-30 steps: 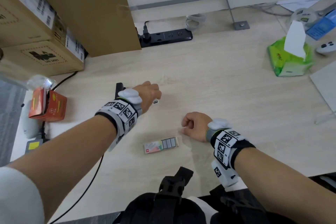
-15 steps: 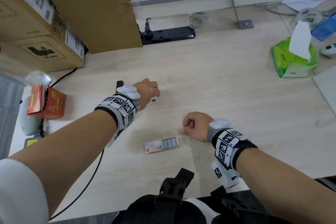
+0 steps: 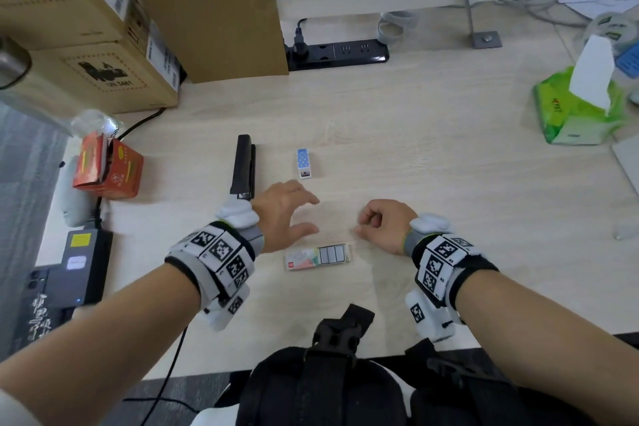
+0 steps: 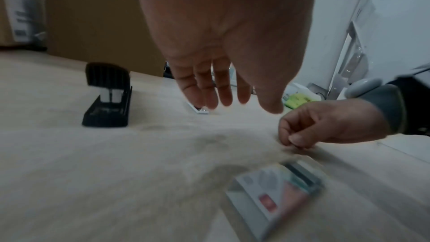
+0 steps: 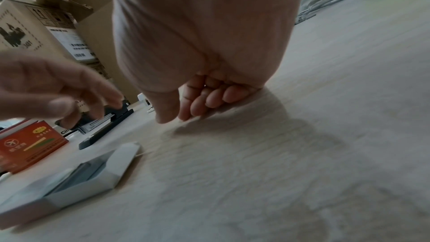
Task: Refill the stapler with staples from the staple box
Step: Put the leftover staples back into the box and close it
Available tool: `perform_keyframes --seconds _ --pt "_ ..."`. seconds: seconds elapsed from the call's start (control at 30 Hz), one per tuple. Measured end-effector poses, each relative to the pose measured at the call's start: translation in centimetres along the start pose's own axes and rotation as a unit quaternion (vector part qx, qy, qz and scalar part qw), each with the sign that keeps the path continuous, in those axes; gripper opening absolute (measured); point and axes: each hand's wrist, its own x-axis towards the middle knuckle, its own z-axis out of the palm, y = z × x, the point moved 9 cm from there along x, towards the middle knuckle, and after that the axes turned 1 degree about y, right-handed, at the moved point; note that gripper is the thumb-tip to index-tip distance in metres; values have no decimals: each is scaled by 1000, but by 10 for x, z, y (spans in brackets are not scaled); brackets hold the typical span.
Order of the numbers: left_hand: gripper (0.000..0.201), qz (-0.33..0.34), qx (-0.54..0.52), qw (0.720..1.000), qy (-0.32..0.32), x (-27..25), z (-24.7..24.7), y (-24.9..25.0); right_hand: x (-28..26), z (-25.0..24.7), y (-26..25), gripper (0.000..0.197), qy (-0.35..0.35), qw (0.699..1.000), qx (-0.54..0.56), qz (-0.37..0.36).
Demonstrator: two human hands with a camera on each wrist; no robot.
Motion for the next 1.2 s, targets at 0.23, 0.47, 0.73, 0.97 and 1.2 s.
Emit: perform_keyframes --seconds 0.23,0.47,0.73,0.97,1.2 --pt "61 -75 59 987 -131 -39 57 0 -5 -3 -4 10 43 999 20 -3" --pt "30 -76 19 996 -38 -38 52 7 -34 5 -5 12 32 994 96 -33" --pt "30 -52 3 998 35 -38 36 26 -43 8 -7 8 73 990 123 -10" --pt "28 -51 -16 997 50 -36 28 31 -41 -1 -11 21 90 982 165 -18" --pt "26 -76 -38 994 73 -37 22 27 -50 -6 -23 23 102 970 201 -88"
